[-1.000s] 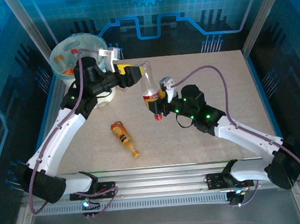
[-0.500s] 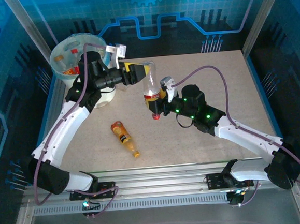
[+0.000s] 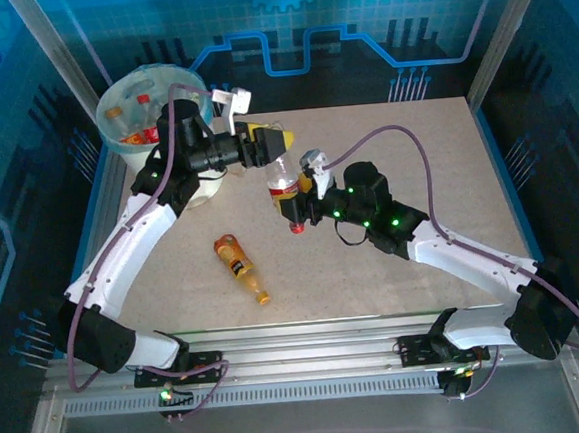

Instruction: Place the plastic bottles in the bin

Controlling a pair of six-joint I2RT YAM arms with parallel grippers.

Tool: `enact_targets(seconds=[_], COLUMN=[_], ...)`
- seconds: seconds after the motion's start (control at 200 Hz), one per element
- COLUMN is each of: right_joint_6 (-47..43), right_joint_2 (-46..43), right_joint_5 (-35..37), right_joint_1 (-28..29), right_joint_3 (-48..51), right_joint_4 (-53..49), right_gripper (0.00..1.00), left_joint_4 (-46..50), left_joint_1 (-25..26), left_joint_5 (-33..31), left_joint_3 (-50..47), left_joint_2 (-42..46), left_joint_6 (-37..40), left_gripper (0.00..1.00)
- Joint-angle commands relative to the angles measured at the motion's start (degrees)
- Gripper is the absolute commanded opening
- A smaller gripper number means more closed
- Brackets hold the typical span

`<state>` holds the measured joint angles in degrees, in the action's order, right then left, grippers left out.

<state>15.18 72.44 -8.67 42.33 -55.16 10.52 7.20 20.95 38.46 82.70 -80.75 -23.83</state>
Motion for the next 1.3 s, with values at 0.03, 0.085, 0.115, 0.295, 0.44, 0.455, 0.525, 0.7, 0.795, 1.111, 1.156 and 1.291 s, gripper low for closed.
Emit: enact_targets(seconds=[0.03, 0.085, 0.115, 0.295, 0.44, 0.455, 0.525, 0.7, 0.795, 1.111, 1.156, 1.291], right_joint_6=[-0.29, -0.17, -0.17, 0.00, 0.39, 0.53, 0.55, 0.59, 0.20, -0.41, -0.58, -0.85], right_joint_2=[0.58, 0.46, 0.48, 0.12, 0.24, 0.24, 0.23, -0.69, -1.49, -2.75, -2.73, -2.64], right_joint_5=[-0.61, -0.53, -0.38, 0.53, 2.91, 3.07, 3.46, 4.83, 5.97, 7.83, 7.88, 8.15], right_joint_1=[0.29, 0.23, 0.30, 0.28, 0.30, 0.29, 0.30, 0.30, 0.25, 0.29, 0.17, 0.05], right_joint_3=[-2.15, -2.07, -2.02, -1.96, -2.20, -2.26, -2.29, -1.96, -1.55, -0.92, -1.20, -2.33], right_joint_4=[1.17, 1.01, 0.86, 0.48, -1.21, -1.33, -1.69, -2.27, -2.36, -3.37, -3.72, -4.89], right_gripper=[0.56, 0.56, 0.57, 0.64, 0.73, 0.74, 0.77, 0.88, 0.90, 0.92, 0.92, 0.91], left_joint_4=[-0.87, -0.85, -0.87, -2.19, -4.36, -4.62, -5.71, -5.07, -1.00, 1.67, 1.67, 0.80], left_joint_1=[0.32, 0.32, 0.26, 0.26, 0.28, 0.31, 0.32, 0.13, -0.24, -11.03, -13.72, -21.32], left_joint_5=[1.89, 1.56, 1.30, -0.58, -4.78, -5.34, -7.20, -12.94, -19.62, -38.48, -40.69, -45.10], left_joint_3=[-0.96, -0.96, -0.96, -1.63, -3.50, -3.69, -4.59, -4.16, -1.31, 7.97, 9.92, 15.18], left_joint_2=[1.28, 1.38, 1.51, 2.37, 4.05, 4.29, 5.10, 6.43, 7.15, 8.43, 7.74, 5.13], left_joint_6=[1.07, 1.23, 1.25, 1.60, 1.75, 1.73, 1.93, 3.80, 7.20, 10.65, 9.84, 6.67], left_gripper=[0.74, 0.72, 0.70, 0.62, 0.51, 0.50, 0.48, 0.48, 0.48, 0.46, 0.45, 0.43])
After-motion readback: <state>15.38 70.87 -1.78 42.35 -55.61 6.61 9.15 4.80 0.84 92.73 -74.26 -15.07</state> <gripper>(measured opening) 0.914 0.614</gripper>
